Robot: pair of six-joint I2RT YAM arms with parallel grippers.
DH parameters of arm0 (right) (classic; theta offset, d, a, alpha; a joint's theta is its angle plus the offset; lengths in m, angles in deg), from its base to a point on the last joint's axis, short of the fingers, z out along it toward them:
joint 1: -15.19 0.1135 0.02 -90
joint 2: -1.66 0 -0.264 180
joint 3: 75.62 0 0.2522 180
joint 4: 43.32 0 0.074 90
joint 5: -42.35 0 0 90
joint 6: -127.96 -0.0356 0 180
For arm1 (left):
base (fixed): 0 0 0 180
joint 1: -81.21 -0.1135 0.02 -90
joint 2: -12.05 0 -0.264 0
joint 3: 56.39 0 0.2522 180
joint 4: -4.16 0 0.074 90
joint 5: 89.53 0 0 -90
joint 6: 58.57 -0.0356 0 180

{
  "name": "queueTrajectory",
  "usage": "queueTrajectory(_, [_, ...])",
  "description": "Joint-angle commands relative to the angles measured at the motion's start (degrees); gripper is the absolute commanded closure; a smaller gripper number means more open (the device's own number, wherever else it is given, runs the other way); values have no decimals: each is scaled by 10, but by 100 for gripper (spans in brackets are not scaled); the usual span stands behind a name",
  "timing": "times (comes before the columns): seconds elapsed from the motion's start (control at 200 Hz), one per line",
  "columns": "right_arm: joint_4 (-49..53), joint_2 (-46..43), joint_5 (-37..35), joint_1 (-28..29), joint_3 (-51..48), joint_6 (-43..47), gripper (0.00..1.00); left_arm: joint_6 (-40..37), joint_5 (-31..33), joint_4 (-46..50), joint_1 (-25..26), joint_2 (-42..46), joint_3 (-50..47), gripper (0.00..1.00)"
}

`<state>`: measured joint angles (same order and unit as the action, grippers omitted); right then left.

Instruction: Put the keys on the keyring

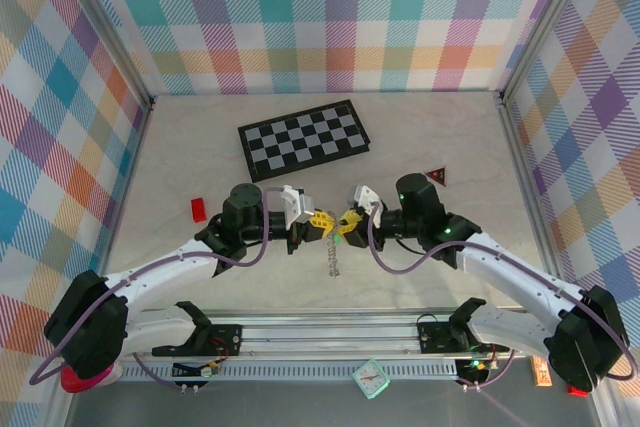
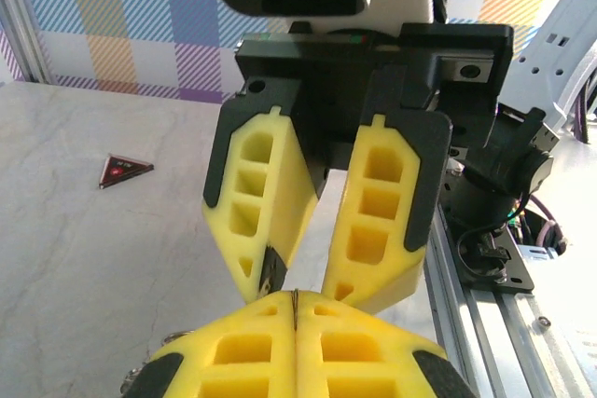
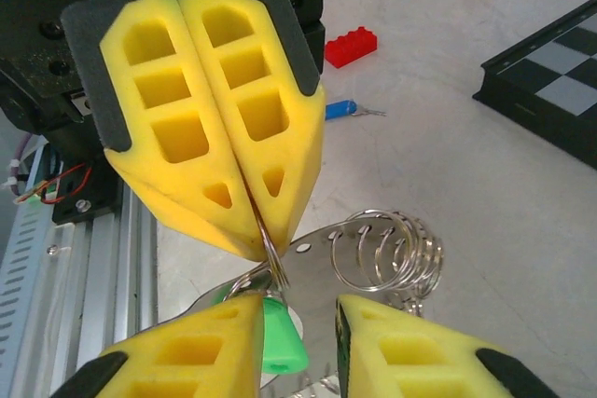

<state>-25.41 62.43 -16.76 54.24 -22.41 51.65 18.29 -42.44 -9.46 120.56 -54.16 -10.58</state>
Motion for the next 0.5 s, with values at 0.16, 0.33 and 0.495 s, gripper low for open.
queueTrajectory(0.16, [-43, 8, 36, -2, 16, -17, 77, -10, -31, -42, 8, 8, 7, 100])
queueTrajectory(0.33, [-53, 13, 48, -2, 18, -23, 77, -7, -35, -48, 8, 9, 6, 100])
queueTrajectory(0.495, [-92, 26, 72, -2, 15, -37, 82, 13, -42, -85, 8, 4, 0, 100])
